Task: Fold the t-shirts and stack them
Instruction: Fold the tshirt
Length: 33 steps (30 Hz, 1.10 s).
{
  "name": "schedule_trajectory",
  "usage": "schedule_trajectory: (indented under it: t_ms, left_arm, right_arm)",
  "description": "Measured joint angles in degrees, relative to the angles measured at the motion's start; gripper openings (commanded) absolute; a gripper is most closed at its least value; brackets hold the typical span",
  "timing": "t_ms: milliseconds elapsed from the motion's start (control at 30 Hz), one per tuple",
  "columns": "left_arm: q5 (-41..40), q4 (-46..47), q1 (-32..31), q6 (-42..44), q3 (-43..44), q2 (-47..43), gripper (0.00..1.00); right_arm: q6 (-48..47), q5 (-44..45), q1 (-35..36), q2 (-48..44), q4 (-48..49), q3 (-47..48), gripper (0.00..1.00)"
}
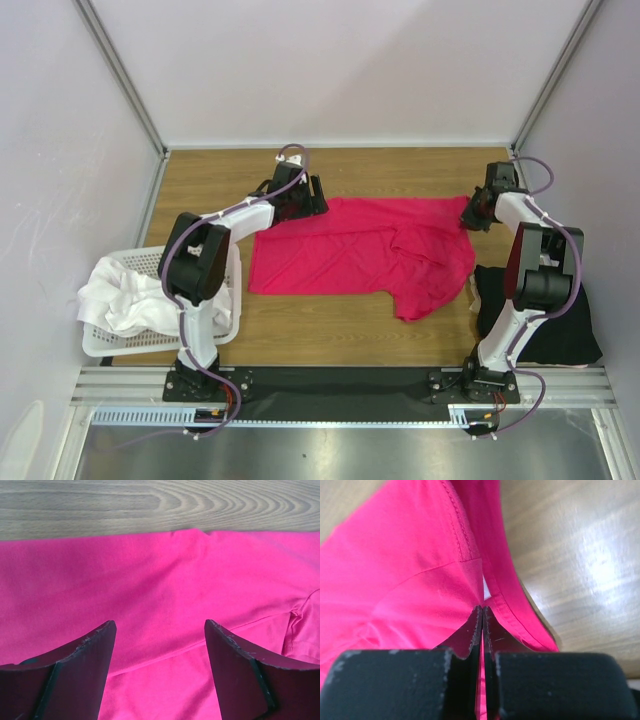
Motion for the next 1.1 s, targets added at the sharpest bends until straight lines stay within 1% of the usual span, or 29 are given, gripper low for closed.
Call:
schedule_trajectory:
  t_ms: [67, 233, 267, 300, 367, 400, 500, 533, 600, 667, 700, 833, 867, 900, 1100]
  left_arm:
    - [0.0, -0.2, 0.1, 0.0, 0.2, 0.2, 0.74]
    - [-0.3, -0.9, 0.3, 0.0, 0.2, 0.3, 0.73]
    - [-0.5, -1.1, 0.3, 0.0, 0.2, 0.3, 0.73]
    - [-0.7, -1.2, 0.3, 0.0, 0.2, 0.3, 0.73]
    - [-1.0, -1.5, 0.3, 0.1, 0.2, 0.3, 0.73]
    - [-1.1, -1.7, 0.3, 0.1, 0.2, 0.3, 0.73]
    - [-2.4, -2.9, 0.3, 0.5, 0.0, -0.2, 0.73]
    - [-3.0, -3.3, 0.3, 0.6, -0.3, -0.7, 0.73]
    - [-4.6, -4.4, 0.3, 0.5, -1.4, -2.2, 0.66]
    - [-6.5, -5.3, 0.3, 0.5, -2.9, -4.1, 0.63]
    - [-7.6, -5.4, 0.3, 0.4, -3.8, -5.2, 0.64]
    - [-11.3, -5.6, 0.3, -1.2, -7.6, -9.2, 0.64]
    - [-11.8, -5.6, 0.4, -1.8, -8.2, -9.7, 0.66]
    - [-12.2, -5.7, 0.5, -2.4, -8.4, -9.9, 0.66]
    - [-13.6, -6.8, 1.5, -5.9, -9.9, -9.9, 0.66]
  right_arm:
    - [0.3, 0.3, 0.0, 0.0, -0.3, -1.1, 0.00]
    - [0.4, 1.3, 0.0, 0.0, -0.9, -3.3, 0.00]
    - [0.3, 1.4, 0.0, 0.1, -1.2, -3.3, 0.03]
    - [0.4, 1.5, -0.1, 0.1, -1.2, -3.3, 0.14]
    - [0.3, 1.5, -0.3, 0.1, -2.1, -2.8, 0.29]
    - [0.2, 1.5, -0.4, 0.1, -2.8, -2.2, 0.42]
    - [-0.5, 1.0, -0.6, 0.1, -5.3, 1.4, 0.55]
    - [-0.6, 0.8, -0.6, 0.1, -5.8, 2.7, 0.56]
    - [-0.7, -0.2, -0.7, 0.0, -5.9, 5.7, 0.58]
    - [-0.5, -2.0, -0.7, -0.9, -5.6, 7.5, 0.59]
    - [-0.4, -2.9, -0.7, -1.4, -5.3, 8.0, 0.61]
    - [0.0, -5.9, 0.6, -2.6, -2.7, 8.7, 0.61]
    - [0.2, -6.5, 1.4, -2.1, -1.8, 9.0, 0.59]
    - [0.4, -7.0, 2.3, -1.4, -1.2, 9.6, 0.55]
    - [1.1, -8.5, 7.6, 8.5, 2.4, 16.0, 0.50]
